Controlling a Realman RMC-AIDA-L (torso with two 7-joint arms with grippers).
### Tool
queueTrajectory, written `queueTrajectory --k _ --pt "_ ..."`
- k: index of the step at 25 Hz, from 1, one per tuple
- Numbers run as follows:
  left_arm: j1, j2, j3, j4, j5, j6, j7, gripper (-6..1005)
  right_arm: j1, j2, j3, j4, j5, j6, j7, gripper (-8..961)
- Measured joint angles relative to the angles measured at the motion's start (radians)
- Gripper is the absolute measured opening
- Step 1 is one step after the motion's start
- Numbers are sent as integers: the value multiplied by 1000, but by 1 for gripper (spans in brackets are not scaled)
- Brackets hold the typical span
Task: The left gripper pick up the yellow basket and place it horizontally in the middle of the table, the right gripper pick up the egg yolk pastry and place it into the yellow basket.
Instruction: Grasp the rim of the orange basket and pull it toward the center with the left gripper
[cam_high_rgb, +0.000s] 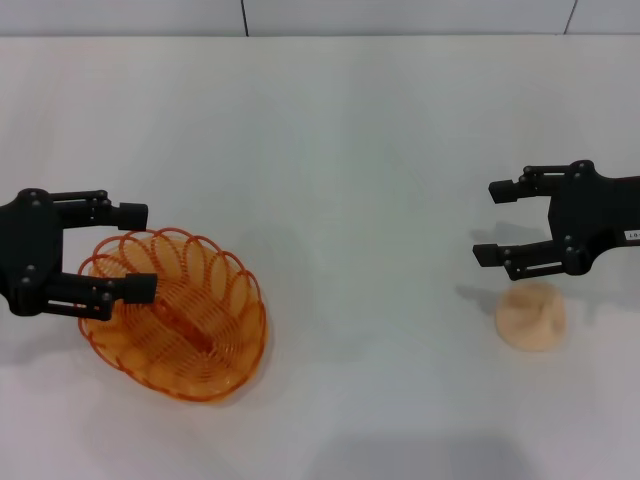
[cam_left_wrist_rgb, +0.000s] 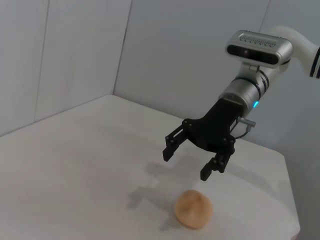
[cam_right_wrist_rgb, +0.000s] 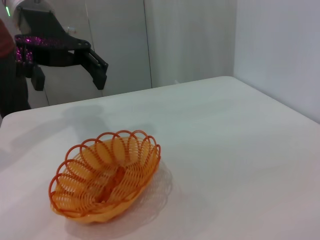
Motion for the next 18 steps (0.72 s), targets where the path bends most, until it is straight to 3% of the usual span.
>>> queueTrajectory --k 18 --pt "-11 -1 -2 2 -3 -7 -8 879 1 0 0 1 1 2 -1 799"
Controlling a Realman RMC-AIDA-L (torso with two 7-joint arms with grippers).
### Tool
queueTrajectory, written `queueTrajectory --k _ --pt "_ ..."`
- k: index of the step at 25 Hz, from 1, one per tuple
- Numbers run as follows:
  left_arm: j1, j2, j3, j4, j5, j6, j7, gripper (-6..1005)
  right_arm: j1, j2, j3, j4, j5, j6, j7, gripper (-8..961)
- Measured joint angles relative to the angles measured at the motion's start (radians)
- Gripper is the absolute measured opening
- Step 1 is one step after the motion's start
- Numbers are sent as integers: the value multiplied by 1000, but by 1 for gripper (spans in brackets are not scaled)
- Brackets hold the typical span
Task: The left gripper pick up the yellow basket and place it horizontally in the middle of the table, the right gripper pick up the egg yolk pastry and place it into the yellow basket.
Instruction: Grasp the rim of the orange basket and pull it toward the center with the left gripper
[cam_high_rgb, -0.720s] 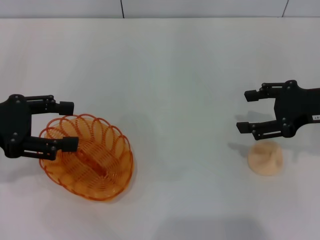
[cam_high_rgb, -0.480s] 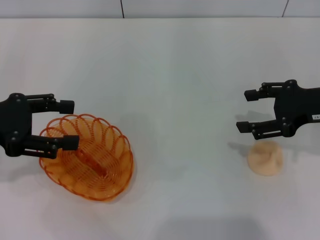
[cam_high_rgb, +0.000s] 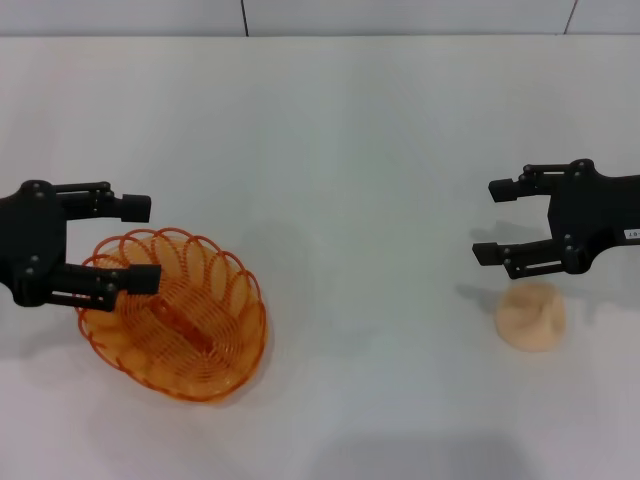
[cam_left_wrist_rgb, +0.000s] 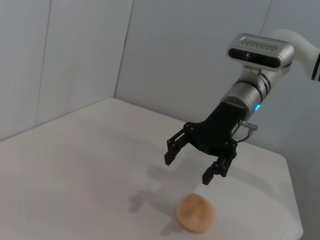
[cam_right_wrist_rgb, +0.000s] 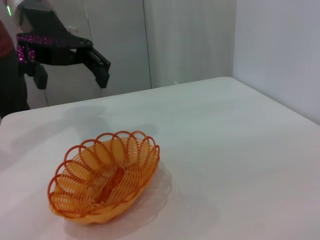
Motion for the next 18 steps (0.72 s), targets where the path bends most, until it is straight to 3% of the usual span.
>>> queueTrajectory --k 3,10,18 --pt "-13 11 -5 0 6 -2 -25 879 0 0 0 0 0 0 0 800" --pt "-64 69 -32 25 82 -47 -164 879 0 0 -10 -1 12 1 3 800" --pt "-154 71 -131 41 362 -128 -299 880 2 0 -13 -4 32 3 3 800"
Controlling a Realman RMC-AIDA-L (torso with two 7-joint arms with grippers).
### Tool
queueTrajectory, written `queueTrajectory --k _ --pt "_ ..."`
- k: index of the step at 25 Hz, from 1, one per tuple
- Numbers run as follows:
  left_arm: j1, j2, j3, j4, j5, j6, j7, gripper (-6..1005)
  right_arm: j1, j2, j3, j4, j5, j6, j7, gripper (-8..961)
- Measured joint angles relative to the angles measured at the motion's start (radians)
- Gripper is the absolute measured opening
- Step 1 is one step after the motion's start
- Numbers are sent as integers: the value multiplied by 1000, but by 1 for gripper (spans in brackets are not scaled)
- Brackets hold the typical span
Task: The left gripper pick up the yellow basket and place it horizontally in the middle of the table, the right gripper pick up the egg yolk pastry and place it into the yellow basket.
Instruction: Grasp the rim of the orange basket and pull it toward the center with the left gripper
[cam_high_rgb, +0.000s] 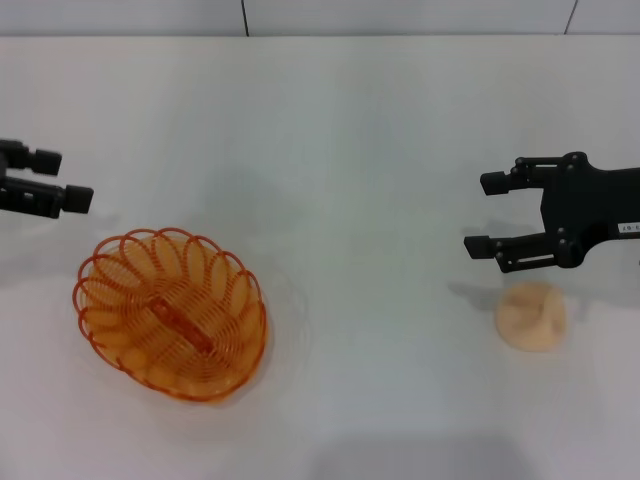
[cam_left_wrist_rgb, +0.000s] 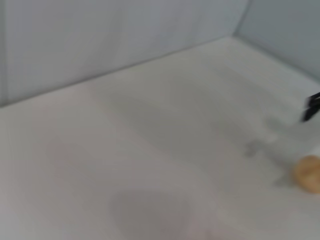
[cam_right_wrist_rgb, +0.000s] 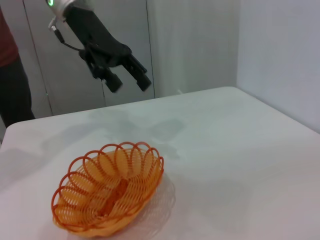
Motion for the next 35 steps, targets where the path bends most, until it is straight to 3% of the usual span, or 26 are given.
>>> queueTrajectory --k 11,19,26,35 --pt "-101 -20 13 -20 251 -18 -55 880 2 0 -5 0 21 1 0 800" --pt "-178 -67 25 -136 409 -127 -65 880 1 0 -13 3 24 0 -2 800" --pt "-187 -89 73 -176 426 -160 -77 880 1 0 -13 5 24 0 -3 800" --pt "-179 -90 78 -191 429 -177 -83 880 -1 0 -13 7 23 0 -3 799"
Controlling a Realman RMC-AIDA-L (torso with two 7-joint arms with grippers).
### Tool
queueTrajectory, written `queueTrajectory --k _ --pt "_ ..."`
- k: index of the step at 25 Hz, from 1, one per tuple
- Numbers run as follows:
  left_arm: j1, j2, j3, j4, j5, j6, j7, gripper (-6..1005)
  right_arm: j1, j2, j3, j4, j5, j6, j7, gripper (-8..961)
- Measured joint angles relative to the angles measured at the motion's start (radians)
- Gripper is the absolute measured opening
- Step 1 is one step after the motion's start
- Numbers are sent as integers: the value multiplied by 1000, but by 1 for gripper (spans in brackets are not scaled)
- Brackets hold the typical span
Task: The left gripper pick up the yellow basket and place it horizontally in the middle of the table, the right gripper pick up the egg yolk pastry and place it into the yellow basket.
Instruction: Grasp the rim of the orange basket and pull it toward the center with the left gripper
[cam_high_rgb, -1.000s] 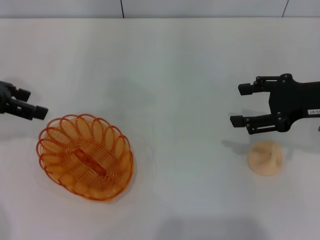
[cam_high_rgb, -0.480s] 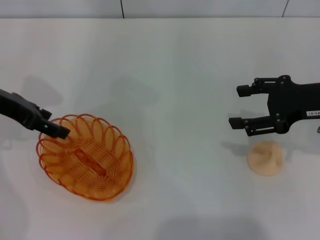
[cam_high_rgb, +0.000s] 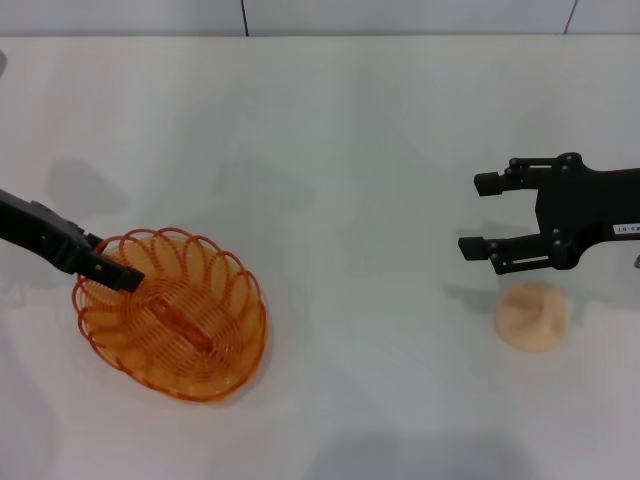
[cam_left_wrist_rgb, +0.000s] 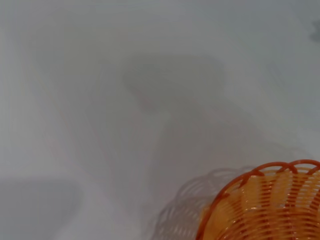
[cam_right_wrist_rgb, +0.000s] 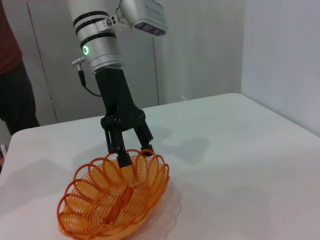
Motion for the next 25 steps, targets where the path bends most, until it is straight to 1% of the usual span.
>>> queueTrajectory --k 15,25 --pt "4 -2 -1 -14 11 -50 -1 871 -5 0 0 0 0 0 3 799" --pt "0 -10 -1 -15 11 -61 6 505 -5 0 0 0 0 0 3 799"
